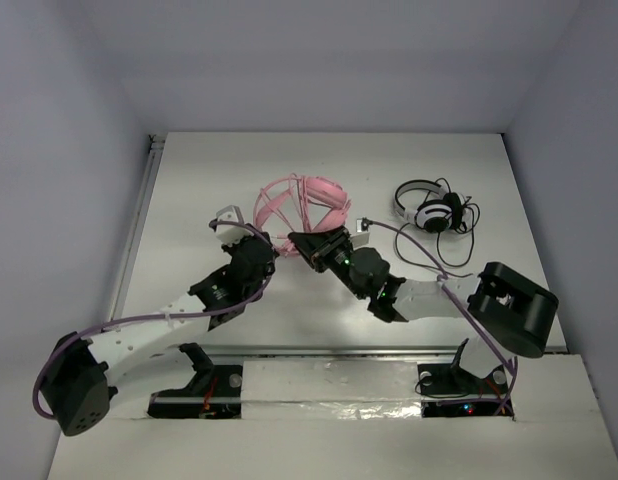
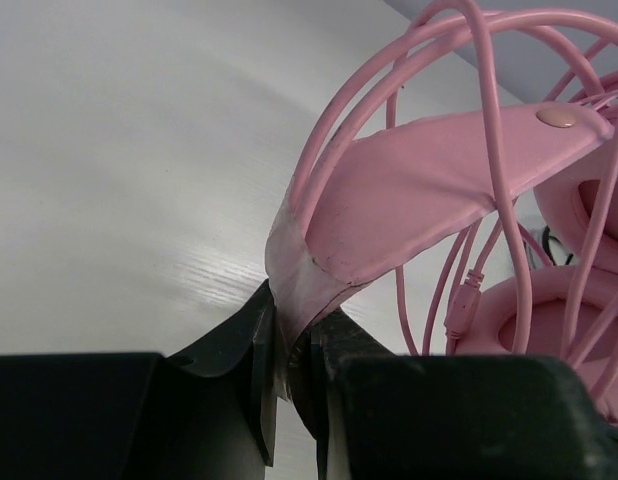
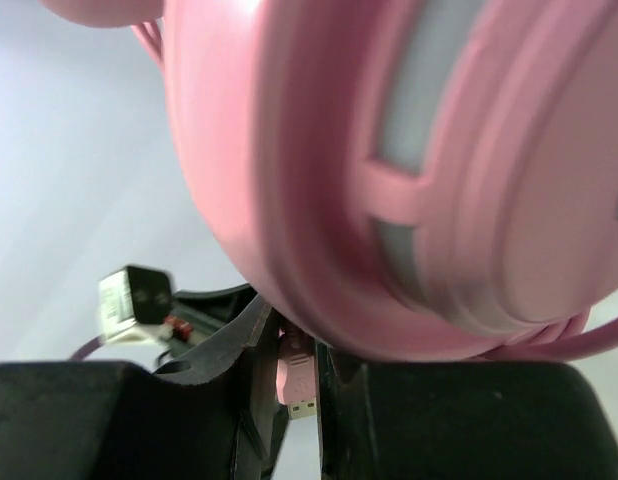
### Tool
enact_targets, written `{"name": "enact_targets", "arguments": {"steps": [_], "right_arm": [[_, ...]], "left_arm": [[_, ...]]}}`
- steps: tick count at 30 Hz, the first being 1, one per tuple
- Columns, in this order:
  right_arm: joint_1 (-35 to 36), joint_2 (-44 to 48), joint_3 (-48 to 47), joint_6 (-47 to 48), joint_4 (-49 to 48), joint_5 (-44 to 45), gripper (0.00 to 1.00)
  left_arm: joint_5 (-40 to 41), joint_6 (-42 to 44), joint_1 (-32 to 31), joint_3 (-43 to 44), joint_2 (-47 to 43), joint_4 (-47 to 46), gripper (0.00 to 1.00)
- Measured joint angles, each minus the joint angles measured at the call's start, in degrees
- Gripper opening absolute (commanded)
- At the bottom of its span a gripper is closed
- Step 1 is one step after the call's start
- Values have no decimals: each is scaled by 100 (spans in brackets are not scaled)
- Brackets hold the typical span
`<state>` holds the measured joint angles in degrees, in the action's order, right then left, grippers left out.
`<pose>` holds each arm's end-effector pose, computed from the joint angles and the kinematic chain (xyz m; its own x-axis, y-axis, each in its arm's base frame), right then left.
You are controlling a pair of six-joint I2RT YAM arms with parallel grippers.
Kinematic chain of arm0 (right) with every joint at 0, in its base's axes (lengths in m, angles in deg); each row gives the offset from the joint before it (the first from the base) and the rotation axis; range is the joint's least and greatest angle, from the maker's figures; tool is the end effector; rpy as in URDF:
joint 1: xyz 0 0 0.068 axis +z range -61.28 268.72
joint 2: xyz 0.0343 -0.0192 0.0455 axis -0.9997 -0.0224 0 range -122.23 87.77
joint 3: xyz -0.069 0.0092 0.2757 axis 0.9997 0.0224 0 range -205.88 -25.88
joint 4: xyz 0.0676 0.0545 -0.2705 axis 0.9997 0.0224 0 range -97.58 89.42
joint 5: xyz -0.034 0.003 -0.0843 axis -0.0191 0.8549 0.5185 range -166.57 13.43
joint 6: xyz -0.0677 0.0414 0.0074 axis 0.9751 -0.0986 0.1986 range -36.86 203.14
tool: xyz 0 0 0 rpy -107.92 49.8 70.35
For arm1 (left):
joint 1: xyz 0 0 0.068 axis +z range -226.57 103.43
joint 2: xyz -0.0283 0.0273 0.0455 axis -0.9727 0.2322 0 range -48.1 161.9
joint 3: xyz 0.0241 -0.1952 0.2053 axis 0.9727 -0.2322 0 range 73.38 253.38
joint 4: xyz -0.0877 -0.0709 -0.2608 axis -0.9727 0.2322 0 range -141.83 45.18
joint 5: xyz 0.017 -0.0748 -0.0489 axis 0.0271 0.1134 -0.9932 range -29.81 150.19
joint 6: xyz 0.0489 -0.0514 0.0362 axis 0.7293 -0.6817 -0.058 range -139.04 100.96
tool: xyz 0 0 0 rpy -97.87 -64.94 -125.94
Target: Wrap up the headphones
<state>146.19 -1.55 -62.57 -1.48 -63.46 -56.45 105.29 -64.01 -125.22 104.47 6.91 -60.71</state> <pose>0.2167 0.2958 0.2198 -0.6015 0.7954 -0.0742 -0.0873 0.0269 0.9958 0.2019 -0.1557 0.2536 -0.1763 -0.5548 -0.8131 -0.0661 0.8308 -0.5526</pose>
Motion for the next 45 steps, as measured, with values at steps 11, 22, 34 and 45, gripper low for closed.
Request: {"name": "enact_targets", "arguments": {"steps": [11,22,34,45], "right_arm": [[-13,-264,-369,-26,946,824,12],[-273,-522,-852,-485,1578,883,13],[-507,-706,-1255,-970,2212,791,14],[-560,-1078,-1740,-507,2892,765,26]], "left_arm": [[-79,470,-28,850,835,588,0],[66,680,-15,1016,1176,459,0],[46,885,-17,1016,1266,162,0],[46,1117,-24,1401,1556,621,0]]}}
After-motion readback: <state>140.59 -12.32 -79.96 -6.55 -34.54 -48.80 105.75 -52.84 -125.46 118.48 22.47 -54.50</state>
